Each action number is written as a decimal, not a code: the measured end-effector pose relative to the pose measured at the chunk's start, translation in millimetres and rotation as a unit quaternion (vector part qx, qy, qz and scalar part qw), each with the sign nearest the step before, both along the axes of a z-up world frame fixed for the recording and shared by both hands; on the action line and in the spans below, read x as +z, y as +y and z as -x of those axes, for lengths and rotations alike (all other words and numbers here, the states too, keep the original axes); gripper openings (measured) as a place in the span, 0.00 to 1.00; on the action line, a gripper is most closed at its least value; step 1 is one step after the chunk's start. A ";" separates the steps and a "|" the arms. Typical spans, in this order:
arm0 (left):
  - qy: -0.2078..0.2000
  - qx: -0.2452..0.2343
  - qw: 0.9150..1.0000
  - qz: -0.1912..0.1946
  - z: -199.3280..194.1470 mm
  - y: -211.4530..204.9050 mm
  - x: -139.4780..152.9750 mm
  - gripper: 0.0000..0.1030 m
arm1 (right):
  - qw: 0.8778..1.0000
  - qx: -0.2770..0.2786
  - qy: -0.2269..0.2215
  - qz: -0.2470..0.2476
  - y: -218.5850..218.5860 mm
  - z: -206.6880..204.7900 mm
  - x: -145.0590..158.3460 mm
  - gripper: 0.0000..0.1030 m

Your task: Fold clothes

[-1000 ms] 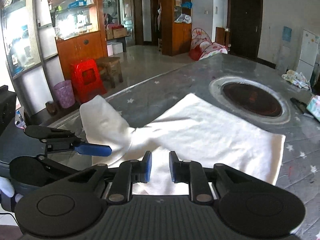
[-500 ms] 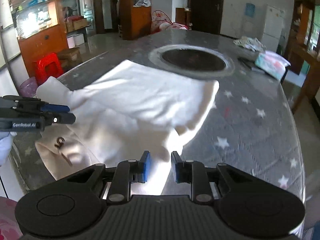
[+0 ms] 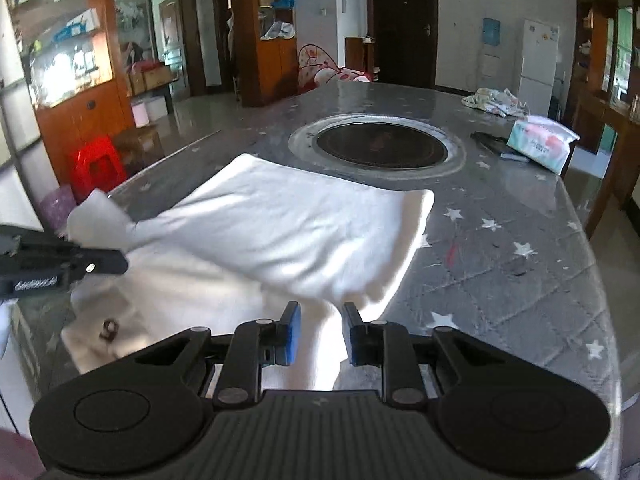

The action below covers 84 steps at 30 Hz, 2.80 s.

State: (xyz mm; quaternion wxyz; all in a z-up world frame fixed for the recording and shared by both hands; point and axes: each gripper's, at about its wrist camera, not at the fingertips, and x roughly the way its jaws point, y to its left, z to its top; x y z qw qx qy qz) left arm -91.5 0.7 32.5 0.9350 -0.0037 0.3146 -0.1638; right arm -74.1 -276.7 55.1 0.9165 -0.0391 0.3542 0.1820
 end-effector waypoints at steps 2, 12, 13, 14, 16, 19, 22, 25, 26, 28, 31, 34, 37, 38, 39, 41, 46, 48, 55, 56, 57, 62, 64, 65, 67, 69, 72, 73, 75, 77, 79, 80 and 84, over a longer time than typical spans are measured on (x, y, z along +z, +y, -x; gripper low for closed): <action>-0.006 0.006 1.000 -0.002 2.7 1.4 4.0 0.02 | 1.000 -0.001 0.007 -0.001 2.3 -6.2 -9.2 0.19; 0.010 -0.001 1.000 -0.014 2.3 5.3 -0.5 0.06 | 1.000 0.001 -0.009 0.014 2.1 4.9 -3.7 0.19; 0.009 0.001 1.000 -0.012 3.5 5.7 -0.1 0.06 | 1.000 0.008 -0.011 0.013 3.8 8.3 -1.5 0.19; 0.007 0.002 1.000 -0.009 4.2 6.0 0.7 0.06 | 1.000 0.016 -0.012 0.015 6.2 12.0 0.0 0.19; 0.005 -0.002 1.000 0.000 5.1 4.9 1.7 0.06 | 0.999 0.034 -0.013 0.026 13.7 18.4 -1.4 0.19; 0.011 -0.015 1.000 -0.001 4.0 -1.1 -4.1 0.06 | 0.998 0.053 -0.006 0.041 24.2 23.5 -8.2 0.20; 0.021 -0.019 1.000 -0.001 2.3 -2.3 -12.7 0.06 | 0.997 0.059 0.008 0.053 30.4 24.5 -16.9 0.20; 0.020 -0.014 1.000 0.008 3.7 3.7 -12.6 0.08 | 0.996 0.067 0.007 0.065 34.8 27.6 -17.9 0.21; 0.016 -0.008 1.000 0.010 4.1 7.7 -10.7 0.10 | 0.995 0.070 0.006 0.065 35.7 28.3 -16.6 0.21; 0.005 0.018 1.000 0.012 3.7 19.5 -7.4 0.16 | 0.995 0.074 0.002 0.066 38.6 29.3 -13.8 0.21; 0.002 0.077 0.997 0.018 -3.2 44.9 -7.3 0.24 | 0.995 0.076 0.001 0.063 42.7 28.7 -12.7 0.21; -0.005 0.148 0.989 0.007 -11.7 72.1 -9.4 0.36 | 0.995 0.079 0.006 0.063 47.0 27.7 -14.6 0.28; -0.009 0.221 0.975 0.000 -22.3 103.3 -10.9 0.45 | 0.995 0.082 0.006 0.062 50.2 28.1 -14.2 0.31; -0.010 0.246 0.969 -0.001 -26.0 114.3 -11.5 0.47 | 0.995 0.083 0.006 0.061 50.9 28.2 -13.6 0.32; -0.008 0.271 0.963 -0.003 -30.3 124.9 -12.0 0.49 | 0.995 0.084 0.005 0.061 51.6 28.3 -13.0 0.33; 0.000 0.313 0.950 0.002 -37.3 149.2 -13.3 0.53 | 0.995 0.083 0.003 0.059 52.3 28.1 -11.3 0.36; 0.033 0.356 0.933 0.035 -58.4 190.1 -23.3 0.57 | 0.995 0.079 0.000 0.054 52.6 28.4 -9.7 0.39; 0.050 0.358 0.930 0.062 -64.0 199.9 -28.5 0.57 | 0.995 0.078 0.000 0.054 52.9 29.3 -9.2 0.40; 0.062 0.359 0.921 0.138 -63.9 221.3 -40.2 0.56 | 0.996 0.071 -0.002 0.051 50.4 31.5 -8.1 0.41; 0.061 0.359 0.920 0.145 -62.0 222.3 -40.8 0.54 | 0.996 0.070 -0.002 0.051 50.0 31.8 -8.1 0.41; 0.060 0.360 0.918 0.154 -61.2 224.0 -41.8 0.45 | 0.996 0.068 -0.003 0.051 49.6 32.1 -8.2 0.41; 0.037 0.365 0.915 0.168 -55.3 226.9 -36.9 0.13 | 0.997 0.062 -0.006 0.047 46.8 35.0 -7.3 0.41; 0.028 0.363 0.916 0.167 -53.6 224.0 -32.2 0.08 | 0.997 0.060 -0.008 0.045 45.4 36.0 -6.5 0.41; 0.022 0.357 0.918 0.171 -52.6 222.4 -29.1 0.06 | 0.997 0.059 -0.009 0.044 44.4 36.4 -5.9 0.41; 0.008 0.340 0.923 0.180 -47.9 215.2 -20.0 0.06 | 0.997 0.056 -0.011 0.041 42.2 37.0 -4.8 0.41; -0.007 0.319 0.928 0.191 -43.3 206.3 -9.1 0.05 | 0.998 0.055 -0.014 0.039 40.5 37.7 -3.7 0.41; -0.025 0.274 0.939 0.204 -37.5 183.6 8.8 0.05 | 0.998 0.053 -0.019 0.035 38.2 39.9 -2.3 0.41; -0.029 0.256 0.944 0.207 -35.0 174.0 15.8 0.05 | 0.998 0.052 -0.021 0.033 37.1 41.0 -1.8 0.41; -0.037 0.219 0.952 0.213 -30.8 153.6 28.2 0.05 | 0.998 0.050 -0.025 0.029 34.5 43.4 -0.4 0.41; -0.043 0.180 0.958 0.220 -25.7 132.5 38.8 0.05 | 0.998 0.047 -0.030 0.024 30.9 45.8 1.3 0.41; -0.049 0.141 0.962 0.227 -20.5 111.4 49.5 0.05 | 0.998 0.042 -0.035 0.020 26.6 48.5 3.3 0.41; -0.052 0.121 0.964 0.231 -17.9 100.8 54.8 0.05 | 0.998 0.039 -0.038 0.018 23.9 49.8 4.1 0.41; -0.048 0.044 0.968 0.242 -11.9 57.2 65.5 0.05 | 0.999 0.026 -0.045 0.009 12.5 54.9 5.7 0.41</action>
